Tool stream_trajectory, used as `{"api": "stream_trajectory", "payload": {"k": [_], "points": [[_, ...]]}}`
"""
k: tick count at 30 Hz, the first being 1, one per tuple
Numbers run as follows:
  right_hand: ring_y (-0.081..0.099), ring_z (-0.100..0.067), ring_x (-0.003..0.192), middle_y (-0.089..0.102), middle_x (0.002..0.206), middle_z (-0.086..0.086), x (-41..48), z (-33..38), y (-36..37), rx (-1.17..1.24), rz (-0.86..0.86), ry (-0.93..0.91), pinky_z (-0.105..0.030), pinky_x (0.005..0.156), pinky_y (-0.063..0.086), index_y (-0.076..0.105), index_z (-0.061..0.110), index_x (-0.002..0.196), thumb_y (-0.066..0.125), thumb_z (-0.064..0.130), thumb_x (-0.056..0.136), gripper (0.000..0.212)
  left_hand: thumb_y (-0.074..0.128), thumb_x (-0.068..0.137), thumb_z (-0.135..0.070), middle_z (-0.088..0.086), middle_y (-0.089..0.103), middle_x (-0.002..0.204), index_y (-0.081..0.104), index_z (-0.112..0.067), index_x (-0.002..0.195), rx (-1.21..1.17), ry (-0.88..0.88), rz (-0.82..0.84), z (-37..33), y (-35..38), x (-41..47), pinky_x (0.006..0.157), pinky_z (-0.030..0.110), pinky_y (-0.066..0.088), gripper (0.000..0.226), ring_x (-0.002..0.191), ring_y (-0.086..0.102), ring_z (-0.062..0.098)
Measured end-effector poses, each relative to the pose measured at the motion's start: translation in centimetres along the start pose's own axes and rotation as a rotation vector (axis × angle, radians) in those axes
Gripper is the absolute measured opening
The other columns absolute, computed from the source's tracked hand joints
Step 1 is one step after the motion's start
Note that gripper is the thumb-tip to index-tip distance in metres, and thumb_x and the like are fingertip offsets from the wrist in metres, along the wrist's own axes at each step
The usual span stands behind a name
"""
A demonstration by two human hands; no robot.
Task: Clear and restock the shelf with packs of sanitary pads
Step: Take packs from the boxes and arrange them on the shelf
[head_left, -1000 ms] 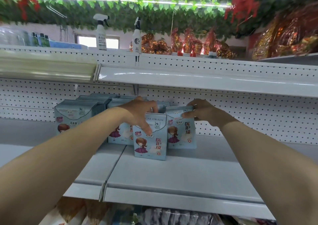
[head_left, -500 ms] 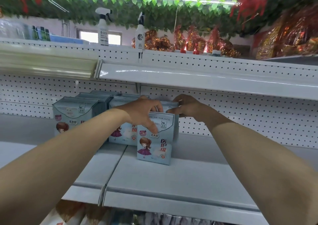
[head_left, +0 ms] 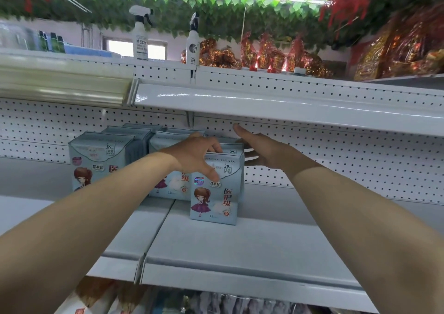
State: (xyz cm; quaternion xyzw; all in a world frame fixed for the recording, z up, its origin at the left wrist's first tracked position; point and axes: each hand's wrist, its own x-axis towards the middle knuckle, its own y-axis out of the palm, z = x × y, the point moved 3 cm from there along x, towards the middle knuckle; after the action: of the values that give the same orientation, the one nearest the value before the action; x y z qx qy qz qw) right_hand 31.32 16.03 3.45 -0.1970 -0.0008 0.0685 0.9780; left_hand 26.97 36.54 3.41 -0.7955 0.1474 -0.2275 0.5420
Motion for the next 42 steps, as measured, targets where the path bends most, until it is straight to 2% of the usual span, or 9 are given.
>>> {"api": "stream_trajectory", "payload": {"k": [2,5,9,13,17,21,27,35,42], "points": [[0.065,-0.029,0.114,0.06,0.13,-0.006,-0.6,0.0,0.0,0.01,0.03,0.014,-0.038,0.095,0.057,0.065,0.025,0.116,0.056,0.078,0.081,0.064,0.086,0.071,-0.044,-0.001,0.038,0.126,0.049,-0.033,0.133,-0.033,0.004,-0.039,-0.1,0.3,0.0,0.097,0.026,0.035,0.072,0.119,0.037,0.015],[0.066,-0.035,0.113,0.049,0.14,-0.015,-0.8,-1.0,-0.3,0.069,0.009,0.061,-0.044,0.098,0.056,0.054,0.024,0.138,0.054,0.08,0.081,0.081,0.086,0.073,-0.041,-0.003,0.037,0.12,0.052,-0.032,0.13,-0.123,0.011,-0.105,-0.4,0.8,0.0,0.095,0.026,0.035,0.067,0.118,0.039,0.016],[0.072,-0.037,0.101,0.06,0.127,-0.025,-1.3,-2.0,0.1,0.238,0.024,0.077,-0.043,0.091,0.059,0.048,0.019,0.139,0.053,0.08,0.082,0.084,0.086,0.073,-0.04,-0.011,0.038,0.112,0.054,-0.032,0.128,-0.182,0.017,-0.13,-0.6,1.2,0.2,0.098,0.028,0.037,0.064,0.118,0.041,0.016],[0.069,-0.038,0.103,0.062,0.122,-0.025,-1.7,-3.0,0.4,0.311,-0.039,0.091,-0.046,0.095,0.056,0.043,0.011,0.137,0.046,0.079,0.087,0.084,0.085,0.072,-0.048,-0.002,0.038,0.13,0.052,-0.038,0.128,-0.126,0.002,-0.078,-0.1,1.0,0.2,0.106,0.032,0.036,0.066,0.129,0.039,0.02],[0.064,-0.04,0.096,0.061,0.114,-0.027,-1.7,-5.6,1.5,0.294,-0.03,0.248,-0.046,0.087,0.055,0.04,0.003,0.143,0.029,0.084,0.088,0.099,0.082,0.071,-0.056,-0.003,0.024,0.156,0.038,-0.038,0.147,0.069,0.01,-0.033,-0.2,0.9,-0.5,0.119,0.038,0.02,0.089,0.147,0.015,0.019],[0.067,-0.042,0.106,0.067,0.116,-0.03,-1.1,-6.5,3.2,0.395,-0.006,0.256,-0.054,0.098,0.053,0.053,0.0,0.132,0.02,0.085,0.087,0.102,0.082,0.068,-0.059,-0.004,0.019,0.162,0.029,-0.037,0.153,0.109,0.009,-0.061,0.1,1.0,-0.6,0.12,0.036,0.013,0.103,0.149,0.006,0.015],[0.069,-0.043,0.104,0.067,0.118,-0.031,-0.7,-7.0,3.7,0.436,0.004,0.266,-0.054,0.093,0.055,0.04,0.004,0.142,0.027,0.088,0.083,0.103,0.08,0.067,-0.064,-0.002,0.012,0.165,0.023,-0.036,0.156,0.11,-0.046,-0.074,1.1,1.2,-0.5,0.121,0.039,0.011,0.11,0.151,-0.002,0.016],[0.037,-0.027,0.144,0.026,0.164,0.002,-4.9,-3.9,2.0,-0.057,0.017,-0.057,-0.051,0.112,0.038,0.02,0.043,0.157,0.035,0.092,0.078,0.094,0.078,0.063,-0.071,-0.001,-0.012,0.167,0.012,-0.042,0.158,0.152,-0.114,0.031,1.4,0.9,-0.7,0.123,0.049,0.0,0.119,0.152,-0.018,0.025],[0.047,-0.002,0.127,0.051,0.133,0.019,-7.1,0.0,1.9,-0.53,0.111,-0.171,-0.011,0.091,0.037,0.039,0.034,0.146,0.084,0.041,0.078,0.081,0.079,0.069,-0.064,-0.006,-0.007,0.167,0.009,-0.036,0.159,0.264,-0.067,0.094,0.8,0.4,-0.8,0.119,0.04,-0.013,0.118,0.149,-0.026,0.016]]}}
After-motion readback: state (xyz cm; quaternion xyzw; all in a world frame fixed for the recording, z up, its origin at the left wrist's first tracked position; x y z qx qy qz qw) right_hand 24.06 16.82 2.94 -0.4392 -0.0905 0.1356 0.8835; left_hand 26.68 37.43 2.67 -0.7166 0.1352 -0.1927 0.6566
